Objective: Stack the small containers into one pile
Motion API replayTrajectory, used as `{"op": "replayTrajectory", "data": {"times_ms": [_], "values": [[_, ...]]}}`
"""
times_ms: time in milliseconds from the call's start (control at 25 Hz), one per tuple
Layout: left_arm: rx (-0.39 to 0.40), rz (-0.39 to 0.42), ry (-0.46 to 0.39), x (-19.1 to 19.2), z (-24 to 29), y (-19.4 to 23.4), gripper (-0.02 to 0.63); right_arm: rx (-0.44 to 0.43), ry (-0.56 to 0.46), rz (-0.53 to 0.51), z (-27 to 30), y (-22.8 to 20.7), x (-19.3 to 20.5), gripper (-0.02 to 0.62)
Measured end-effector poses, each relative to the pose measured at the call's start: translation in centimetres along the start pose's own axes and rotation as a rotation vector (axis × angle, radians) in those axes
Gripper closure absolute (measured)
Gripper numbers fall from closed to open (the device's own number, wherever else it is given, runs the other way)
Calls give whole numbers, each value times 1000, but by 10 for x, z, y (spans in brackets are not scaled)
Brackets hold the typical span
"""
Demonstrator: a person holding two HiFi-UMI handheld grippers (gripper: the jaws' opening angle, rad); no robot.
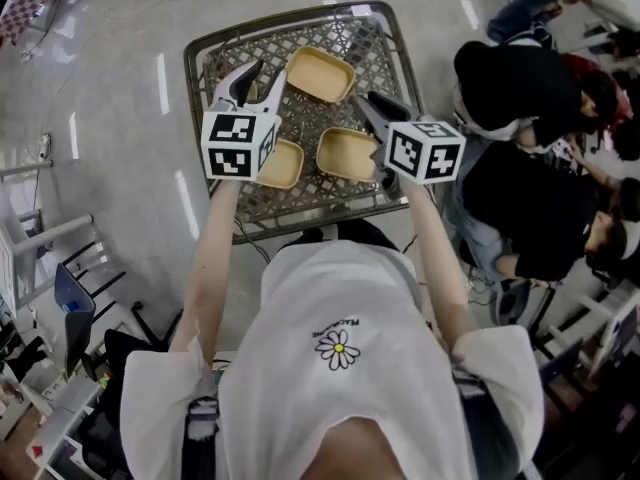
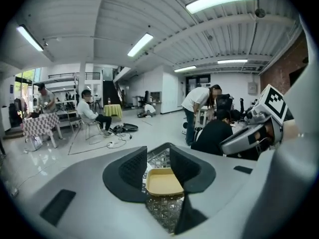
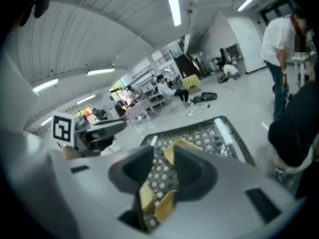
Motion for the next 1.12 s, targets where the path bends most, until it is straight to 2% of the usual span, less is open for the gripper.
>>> {"op": "replayTrajectory", "data": {"times_ms": [160,320,520,600,760,960,1120], "values": [[77,46,164,15,47,13,449,-3,128,86,28,-22,2,464],[110,70,324,40,88,24,449,33,229,221,55,-48,13,460],[149,51,511,72,135,39,440,50,339,364,94,-76,25,460],[165,26,564,82,151,44,425,69,373,408,107,-86,29,462],[180,18,660,100,177,51,423,97,413,574,130,-107,39,462],[202,23,739,116,201,50,430,146,462,657,143,-124,55,462],[212,26,785,128,211,48,456,131,463,714,150,-126,63,462]]}}
Point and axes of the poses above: the fingertips, and each gripper's own axes: z forward along the fingers, y to its left, x out of its underside, the point moved 8 cm from there along -z, backward along the fingers, and after that the axes turned 1 degree about z, right-handed, at the moved point
